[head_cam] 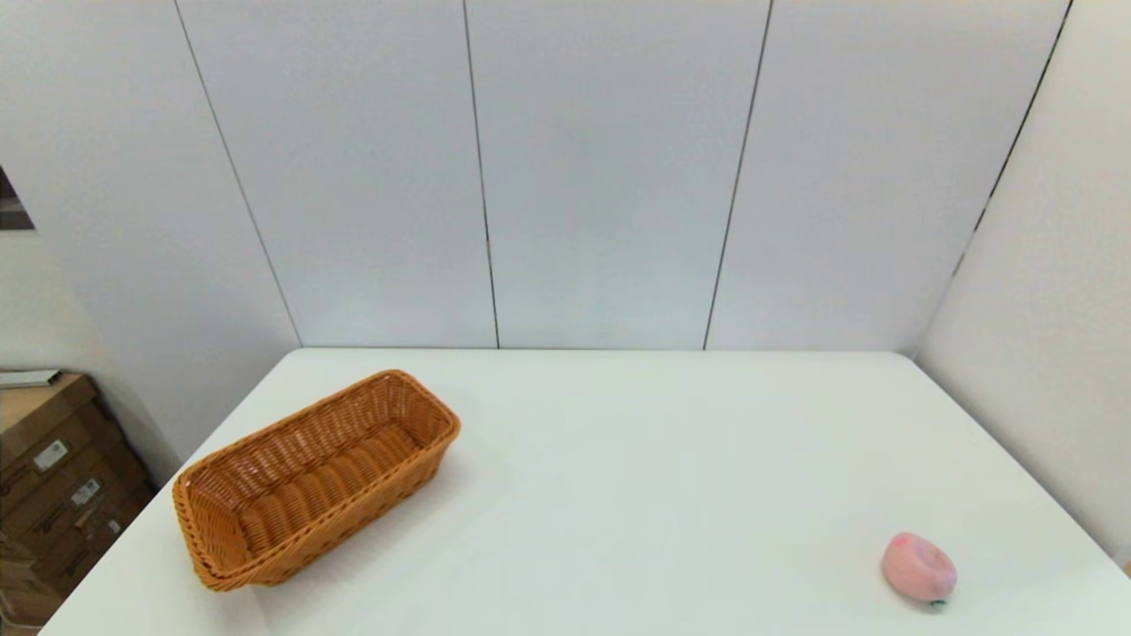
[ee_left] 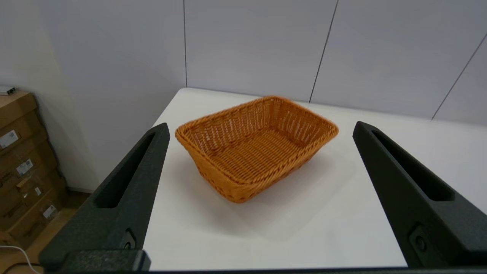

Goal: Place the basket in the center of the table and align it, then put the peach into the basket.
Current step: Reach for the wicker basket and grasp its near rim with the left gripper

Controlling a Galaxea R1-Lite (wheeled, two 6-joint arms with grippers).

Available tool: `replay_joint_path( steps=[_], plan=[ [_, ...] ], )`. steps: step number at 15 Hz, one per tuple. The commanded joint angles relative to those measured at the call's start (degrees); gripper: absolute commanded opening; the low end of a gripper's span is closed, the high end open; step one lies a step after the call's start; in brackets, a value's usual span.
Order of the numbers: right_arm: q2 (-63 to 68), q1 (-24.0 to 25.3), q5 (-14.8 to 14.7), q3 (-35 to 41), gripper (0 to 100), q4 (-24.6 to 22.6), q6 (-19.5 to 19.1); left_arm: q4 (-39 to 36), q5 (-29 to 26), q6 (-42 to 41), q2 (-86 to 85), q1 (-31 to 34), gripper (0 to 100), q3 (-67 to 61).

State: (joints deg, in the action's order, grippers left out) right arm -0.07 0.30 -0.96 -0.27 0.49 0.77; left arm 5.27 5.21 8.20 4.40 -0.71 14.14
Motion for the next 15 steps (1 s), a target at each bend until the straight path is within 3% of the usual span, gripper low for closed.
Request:
replay_joint_path(
  steps=[1,5,9,15],
  plan=[
    [0.1,0.0,0.0,0.0,100,0.0,0.1,0.7,8.4,9.5,23.0,0.0,100,12.5],
    [0.1,0.0,0.0,0.0,100,0.0,0.1,0.9,17.3,20.0,39.7,0.1,100,15.4],
    [0.1,0.0,0.0,0.0,100,-0.1,0.1,2.9,17.3,31.9,55.5,2.4,100,15.3],
    [0.1,0.0,0.0,0.2,100,-0.8,0.3,2.5,13.5,41.1,73.2,3.3,100,16.9]
  ],
)
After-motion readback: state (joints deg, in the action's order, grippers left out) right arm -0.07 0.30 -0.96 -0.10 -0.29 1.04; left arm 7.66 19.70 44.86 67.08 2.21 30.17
